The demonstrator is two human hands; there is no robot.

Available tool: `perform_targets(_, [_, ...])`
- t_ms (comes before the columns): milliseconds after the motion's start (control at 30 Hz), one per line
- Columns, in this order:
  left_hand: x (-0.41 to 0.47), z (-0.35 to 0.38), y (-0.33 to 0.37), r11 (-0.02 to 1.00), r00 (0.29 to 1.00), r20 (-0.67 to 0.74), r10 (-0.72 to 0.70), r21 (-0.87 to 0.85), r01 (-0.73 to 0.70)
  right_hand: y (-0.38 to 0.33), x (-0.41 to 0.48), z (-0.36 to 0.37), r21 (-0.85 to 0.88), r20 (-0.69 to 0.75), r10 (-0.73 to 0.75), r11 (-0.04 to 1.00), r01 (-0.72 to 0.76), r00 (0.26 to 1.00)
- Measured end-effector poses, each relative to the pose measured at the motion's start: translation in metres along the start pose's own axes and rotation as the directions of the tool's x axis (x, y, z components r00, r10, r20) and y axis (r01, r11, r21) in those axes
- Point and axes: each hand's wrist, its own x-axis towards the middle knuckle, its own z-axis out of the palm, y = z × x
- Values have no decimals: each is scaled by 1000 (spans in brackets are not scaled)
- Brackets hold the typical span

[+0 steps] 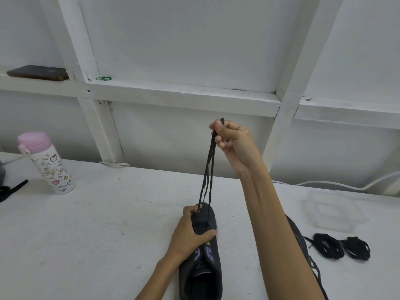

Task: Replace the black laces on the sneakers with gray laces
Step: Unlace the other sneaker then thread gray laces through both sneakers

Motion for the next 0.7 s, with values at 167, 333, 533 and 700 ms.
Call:
perform_targets(167, [-1,-2,2,1000,1000,-1,-12,24,12,-5,-4,3,-40,7,-19,999,19,1000])
perform_targets(333, [-1,-3,3,995,1000,19,-8,99,7,-10,-9,6,-172,46,-76,982,83,996])
perform_targets(533, [0,1,-1,990,999,24,32,138,-35,-1,-4,-2,-185,74,-69,979,81,995])
perform_targets(700, [-1,2,-1,997,999,20,45,60,-46,22,13,-17,-307,5,-55,950,54,998])
